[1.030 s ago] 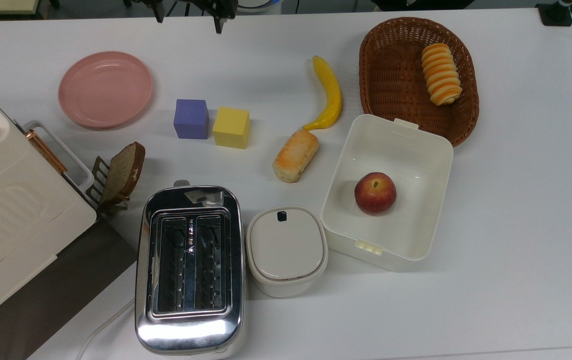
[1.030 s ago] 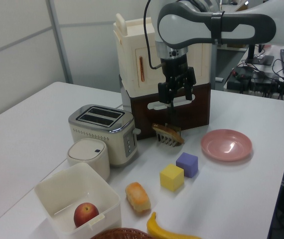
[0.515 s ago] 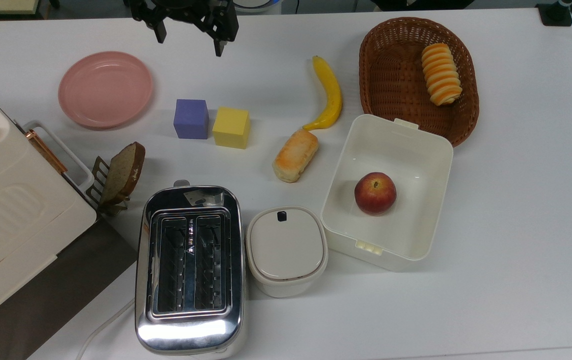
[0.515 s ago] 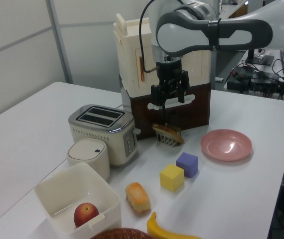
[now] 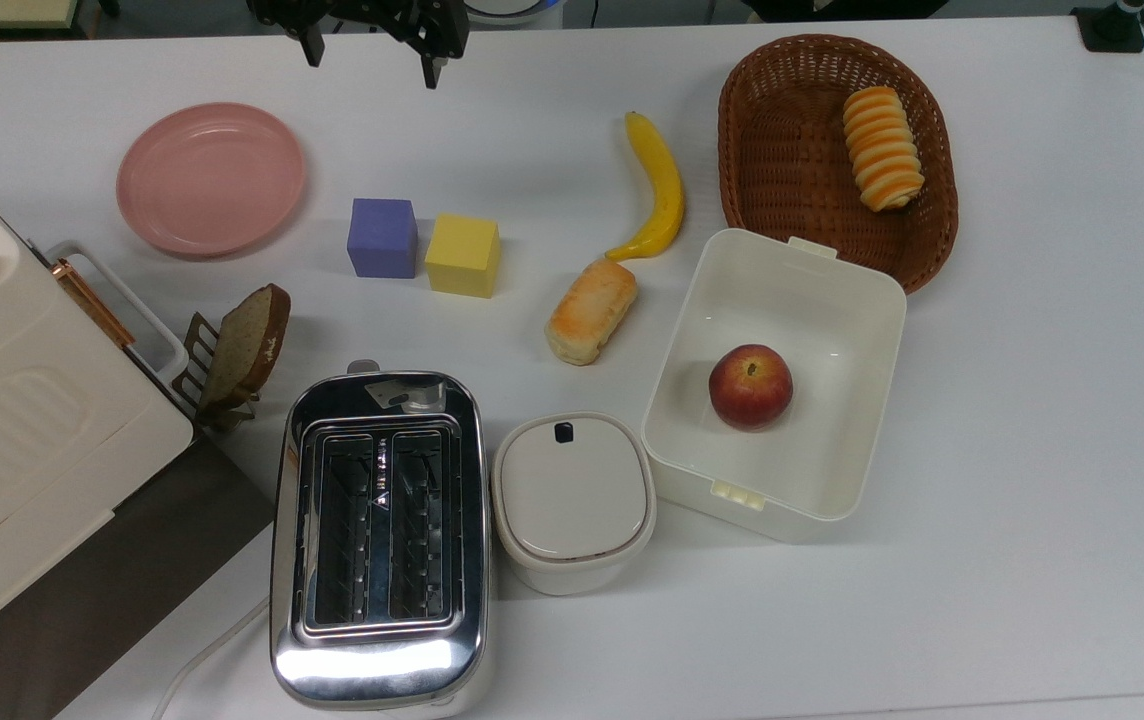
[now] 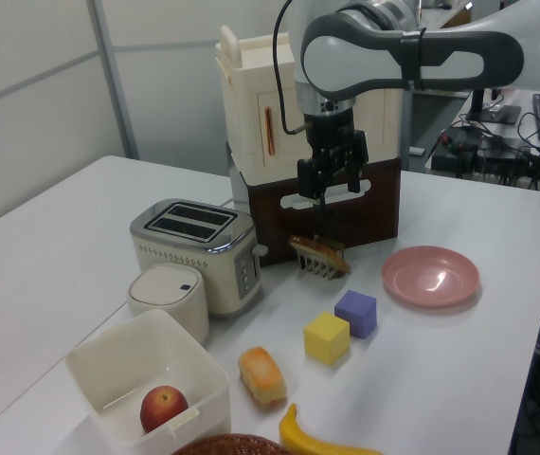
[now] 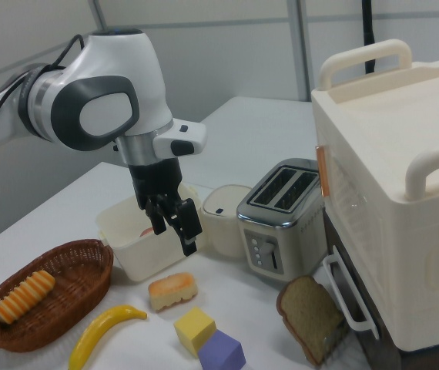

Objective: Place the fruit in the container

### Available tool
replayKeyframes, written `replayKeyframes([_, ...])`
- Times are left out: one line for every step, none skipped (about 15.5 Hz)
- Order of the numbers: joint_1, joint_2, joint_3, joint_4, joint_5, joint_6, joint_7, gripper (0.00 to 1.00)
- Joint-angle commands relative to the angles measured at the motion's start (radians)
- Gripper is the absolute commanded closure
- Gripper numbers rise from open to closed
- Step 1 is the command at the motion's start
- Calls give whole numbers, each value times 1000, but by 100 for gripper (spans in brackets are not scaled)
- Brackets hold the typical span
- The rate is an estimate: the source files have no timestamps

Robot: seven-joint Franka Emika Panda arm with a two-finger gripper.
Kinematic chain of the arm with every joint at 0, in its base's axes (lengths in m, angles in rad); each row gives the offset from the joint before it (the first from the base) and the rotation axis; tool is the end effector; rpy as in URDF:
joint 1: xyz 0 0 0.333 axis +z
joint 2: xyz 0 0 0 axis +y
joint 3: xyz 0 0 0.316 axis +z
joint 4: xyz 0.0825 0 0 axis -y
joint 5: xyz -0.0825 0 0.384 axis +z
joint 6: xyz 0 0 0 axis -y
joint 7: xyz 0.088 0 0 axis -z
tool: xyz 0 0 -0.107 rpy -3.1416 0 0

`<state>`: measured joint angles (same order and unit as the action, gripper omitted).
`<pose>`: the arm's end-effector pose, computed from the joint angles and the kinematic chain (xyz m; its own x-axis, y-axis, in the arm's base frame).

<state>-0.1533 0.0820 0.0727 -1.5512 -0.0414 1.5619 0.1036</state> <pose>0.5742 -0.0525 0.5868 0.9808 -0.1831 -0.0670 -0.1805 -0.9826 0.0425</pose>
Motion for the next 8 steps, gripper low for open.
replayKeyframes([6, -24, -10, -9, 26, -26, 8, 0])
replayKeyframes([6, -24, -10, -9, 26, -26, 10, 0])
replayKeyframes([4, -28, -7, -13, 26, -20, 10, 0])
replayKeyframes([8, -36, -4, -21, 26, -16, 10, 0])
replayKeyframes([14, -50, -5, -33, 25, -19, 8, 0])
replayKeyframes([21, -62, -7, -44, 23, -16, 8, 0])
replayKeyframes([33, -71, -8, -53, 23, -14, 7, 0])
replayKeyframes([43, -83, -8, -66, 23, -14, 7, 0])
